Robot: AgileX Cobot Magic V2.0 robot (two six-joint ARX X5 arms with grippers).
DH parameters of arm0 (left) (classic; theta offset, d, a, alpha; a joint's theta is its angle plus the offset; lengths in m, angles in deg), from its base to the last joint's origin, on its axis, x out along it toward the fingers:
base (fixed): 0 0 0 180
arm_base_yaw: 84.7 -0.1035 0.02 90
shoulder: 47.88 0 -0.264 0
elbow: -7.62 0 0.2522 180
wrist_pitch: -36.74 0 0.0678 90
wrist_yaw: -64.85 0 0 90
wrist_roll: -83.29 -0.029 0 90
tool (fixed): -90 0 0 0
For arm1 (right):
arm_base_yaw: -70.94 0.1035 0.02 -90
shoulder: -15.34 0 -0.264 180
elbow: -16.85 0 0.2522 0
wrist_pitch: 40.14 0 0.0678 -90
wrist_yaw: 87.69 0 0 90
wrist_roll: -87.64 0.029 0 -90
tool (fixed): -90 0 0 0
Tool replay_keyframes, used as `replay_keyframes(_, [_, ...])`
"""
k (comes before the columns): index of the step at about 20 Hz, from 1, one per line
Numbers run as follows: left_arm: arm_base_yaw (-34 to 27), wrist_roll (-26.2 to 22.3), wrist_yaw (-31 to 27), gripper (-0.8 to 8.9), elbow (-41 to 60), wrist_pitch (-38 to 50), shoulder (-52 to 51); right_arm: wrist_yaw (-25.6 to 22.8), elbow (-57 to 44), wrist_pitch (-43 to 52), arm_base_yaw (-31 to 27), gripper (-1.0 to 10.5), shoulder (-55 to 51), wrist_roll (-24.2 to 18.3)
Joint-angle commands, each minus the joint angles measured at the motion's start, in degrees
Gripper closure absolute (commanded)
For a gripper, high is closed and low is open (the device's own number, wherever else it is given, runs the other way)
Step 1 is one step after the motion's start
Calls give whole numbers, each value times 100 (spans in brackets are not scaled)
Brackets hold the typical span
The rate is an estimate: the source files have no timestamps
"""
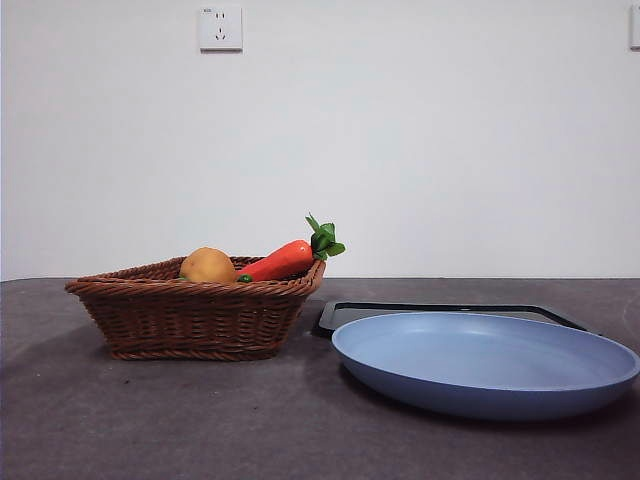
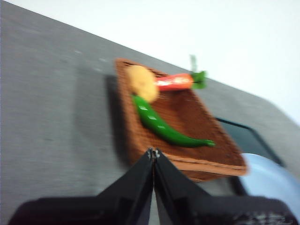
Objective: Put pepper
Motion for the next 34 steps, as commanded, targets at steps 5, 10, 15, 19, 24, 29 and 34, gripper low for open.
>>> replay_keyframes(5, [-17,437,195,807,-686,61,68,131,822,85,9,944,107,286])
replay_keyframes(10, [-20,369,330,807,-1488,-378,577,203,1563,-37,9,944,579,146])
replay_keyframes(15, [-17,116,778,807,-2343,-778,1427,564,2538,-723,13,944,1447,-444])
replay_keyframes(19, [-17,-400,1108,807,-2983,-1303,2122,852,3366,-1648,24,944,2208,-1110])
replay_keyframes(24, [-2,-1331,1447,807,-3775,-2299,2889,1027,4406,-3047,133,944,3139,-2155])
replay_keyframes(29, [57,-2264,1519,807,-4441,-3294,3482,1025,5182,-4214,304,944,3873,-2957])
replay_keyframes(34, [245,-2933,1497,807,-4990,-4159,3923,1014,5672,-5193,557,944,4483,-3526])
